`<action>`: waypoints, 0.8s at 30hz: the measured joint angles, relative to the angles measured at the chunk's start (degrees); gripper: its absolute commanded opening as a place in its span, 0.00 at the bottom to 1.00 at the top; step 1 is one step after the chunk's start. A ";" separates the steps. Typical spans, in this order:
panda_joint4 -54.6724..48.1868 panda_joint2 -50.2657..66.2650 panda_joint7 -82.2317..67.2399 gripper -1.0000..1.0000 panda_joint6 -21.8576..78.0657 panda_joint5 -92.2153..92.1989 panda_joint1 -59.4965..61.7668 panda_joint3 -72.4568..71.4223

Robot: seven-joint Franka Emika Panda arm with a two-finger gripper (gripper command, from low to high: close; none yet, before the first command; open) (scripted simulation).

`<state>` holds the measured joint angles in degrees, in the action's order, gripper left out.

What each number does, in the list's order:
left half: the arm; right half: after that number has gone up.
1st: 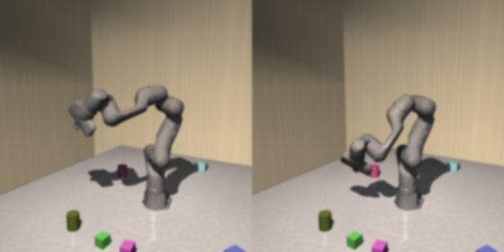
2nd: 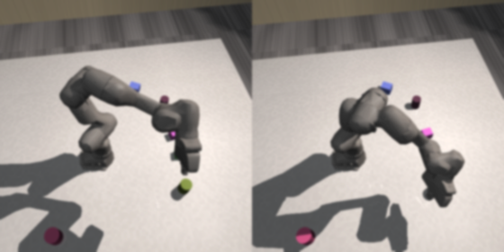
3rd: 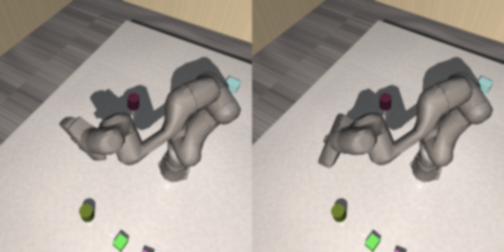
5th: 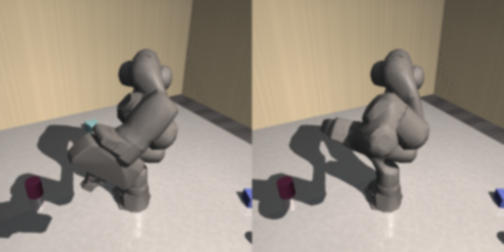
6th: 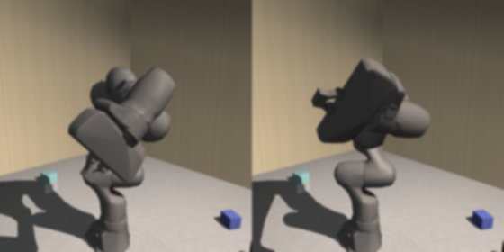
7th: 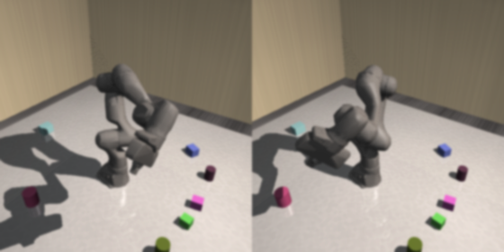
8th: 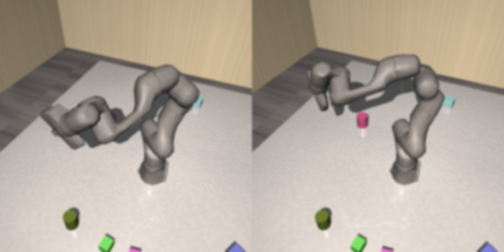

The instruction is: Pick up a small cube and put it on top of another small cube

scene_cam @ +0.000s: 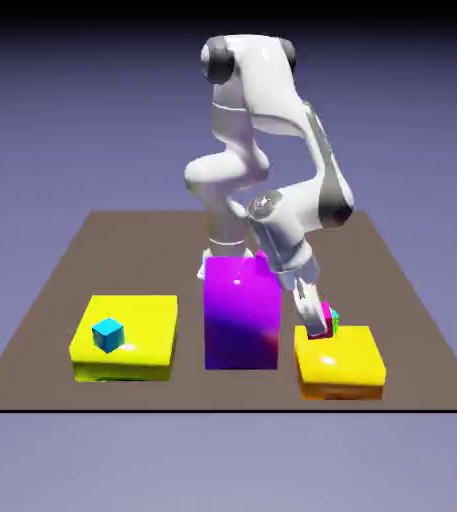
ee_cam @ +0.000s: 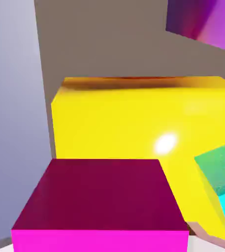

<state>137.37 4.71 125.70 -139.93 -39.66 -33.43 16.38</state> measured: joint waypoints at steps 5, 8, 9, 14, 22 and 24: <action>6.00 -5.65 12.48 0.00 -3.48 4.93 2.20 -4.33; 9.59 -9.04 19.96 0.00 -5.57 7.88 3.68 -6.97; 10.79 -10.17 22.46 0.00 -6.26 8.86 4.19 -7.84; 16.42 -16.71 34.92 0.00 -9.72 14.33 6.38 -13.76; 18.49 -18.73 40.09 0.00 -13.06 17.13 -1.15 -9.46; 18.49 -18.02 40.06 0.00 -14.01 17.16 -5.30 -5.44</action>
<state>155.86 -13.31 165.76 -153.94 -22.50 -38.73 10.94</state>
